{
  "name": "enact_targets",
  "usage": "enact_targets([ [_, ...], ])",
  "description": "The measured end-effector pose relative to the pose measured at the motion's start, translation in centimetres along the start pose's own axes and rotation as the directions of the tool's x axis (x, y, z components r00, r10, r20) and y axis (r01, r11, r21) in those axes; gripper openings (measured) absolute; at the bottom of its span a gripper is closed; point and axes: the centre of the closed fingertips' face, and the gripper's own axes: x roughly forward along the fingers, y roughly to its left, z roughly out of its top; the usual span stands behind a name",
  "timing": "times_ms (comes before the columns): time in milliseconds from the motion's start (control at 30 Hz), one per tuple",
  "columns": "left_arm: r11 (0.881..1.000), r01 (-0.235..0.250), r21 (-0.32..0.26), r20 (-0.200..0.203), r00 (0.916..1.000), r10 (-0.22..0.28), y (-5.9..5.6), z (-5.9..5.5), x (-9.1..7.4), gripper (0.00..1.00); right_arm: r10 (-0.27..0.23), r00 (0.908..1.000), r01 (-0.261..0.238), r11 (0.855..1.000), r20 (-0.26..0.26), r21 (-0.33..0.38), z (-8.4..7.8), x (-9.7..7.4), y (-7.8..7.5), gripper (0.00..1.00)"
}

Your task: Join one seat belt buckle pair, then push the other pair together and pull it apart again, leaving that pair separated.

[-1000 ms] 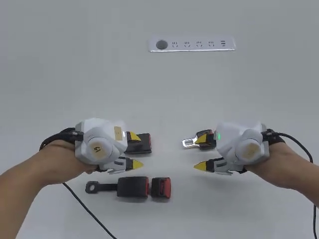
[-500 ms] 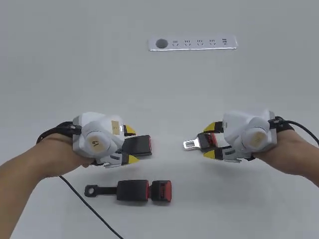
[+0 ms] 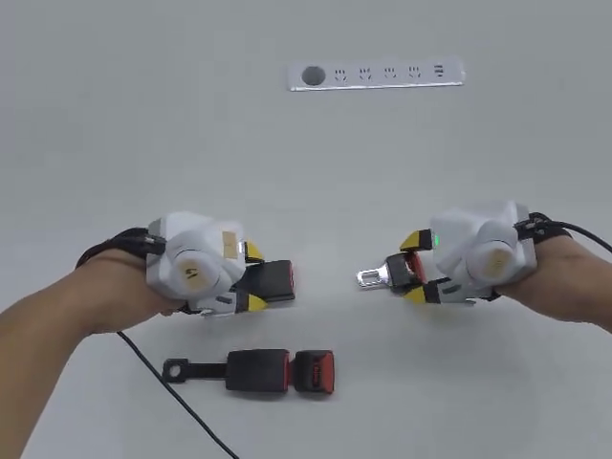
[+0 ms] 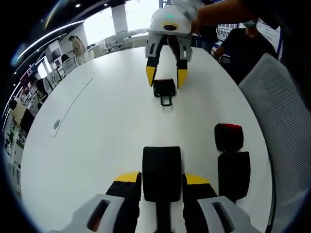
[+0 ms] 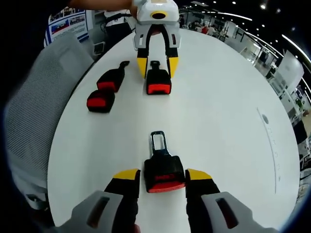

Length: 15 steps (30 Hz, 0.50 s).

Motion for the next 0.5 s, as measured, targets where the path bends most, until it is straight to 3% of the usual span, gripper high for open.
enact_targets([
  [233, 1.000, 0.013, 0.003, -0.004, 0.9999, -0.013, -0.02, -0.27, 0.32, 0.33, 0.026, 0.9993, -0.026, 0.999, -0.026, -0.034, -0.76, 0.58, 0.28, 0.32],
  [500, 0.999, 0.019, 0.042, -0.032, 0.9993, -0.018, -0.20, -0.71, 0.77, 0.33, 0.027, 0.9993, -0.029, 0.998, -0.026, -0.052, -0.26, 0.25, 0.53, 0.32],
])
